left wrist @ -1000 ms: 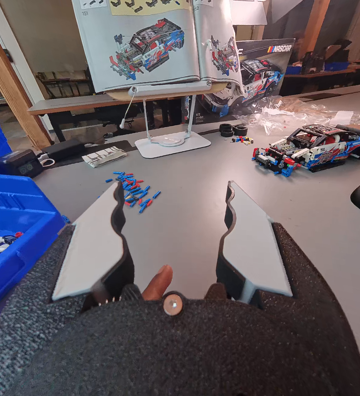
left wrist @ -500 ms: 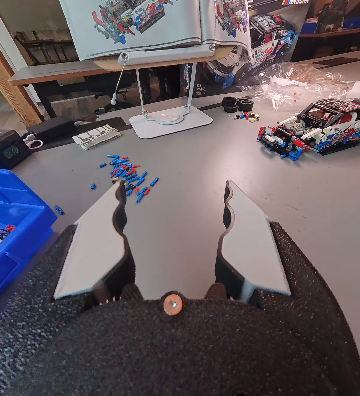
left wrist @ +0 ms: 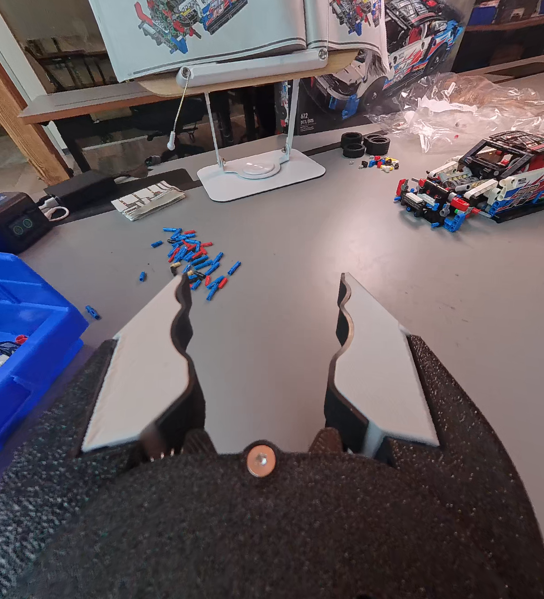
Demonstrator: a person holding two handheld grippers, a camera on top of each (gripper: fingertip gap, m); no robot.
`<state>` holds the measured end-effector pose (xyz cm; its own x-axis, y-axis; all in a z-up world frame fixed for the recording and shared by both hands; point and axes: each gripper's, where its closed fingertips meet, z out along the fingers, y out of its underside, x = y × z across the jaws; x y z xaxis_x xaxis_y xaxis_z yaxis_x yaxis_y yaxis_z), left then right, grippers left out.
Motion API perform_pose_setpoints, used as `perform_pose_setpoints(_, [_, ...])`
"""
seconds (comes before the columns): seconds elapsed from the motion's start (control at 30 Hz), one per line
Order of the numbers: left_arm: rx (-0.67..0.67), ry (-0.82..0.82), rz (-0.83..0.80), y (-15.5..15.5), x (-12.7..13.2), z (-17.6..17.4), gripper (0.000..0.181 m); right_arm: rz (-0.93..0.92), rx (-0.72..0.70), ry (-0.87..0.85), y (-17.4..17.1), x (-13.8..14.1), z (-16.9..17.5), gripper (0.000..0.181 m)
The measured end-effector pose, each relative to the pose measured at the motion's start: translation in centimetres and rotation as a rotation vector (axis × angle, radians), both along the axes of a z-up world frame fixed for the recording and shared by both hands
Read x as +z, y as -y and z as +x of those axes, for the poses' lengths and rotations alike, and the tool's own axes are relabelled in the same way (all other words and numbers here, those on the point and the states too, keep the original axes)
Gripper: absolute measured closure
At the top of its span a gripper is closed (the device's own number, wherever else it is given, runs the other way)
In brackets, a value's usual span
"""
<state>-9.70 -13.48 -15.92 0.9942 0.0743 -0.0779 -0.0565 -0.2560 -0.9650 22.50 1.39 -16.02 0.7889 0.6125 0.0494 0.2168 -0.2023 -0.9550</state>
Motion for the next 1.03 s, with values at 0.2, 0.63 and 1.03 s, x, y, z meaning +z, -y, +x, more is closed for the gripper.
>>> perform_pose_setpoints(0.2, [-0.042, -0.026, -0.031, -2.4, 0.6, 2.1, 0.103, 0.085, 0.159, -0.088, 2.6, 2.9, -3.5, 0.12])
perform_pose_setpoints(0.63, [-0.042, -0.197, -0.201, -9.7, -3.1, 5.6, 0.181, 0.187, 0.966, -0.155, 23.4, 8.8, -21.0, 0.181])
perform_pose_setpoints(1.03, [0.026, -0.405, -0.256, -9.5, -4.4, 5.0, 0.181, 0.06, 0.914, -0.043, 22.8, 4.8, -23.0, 0.181])
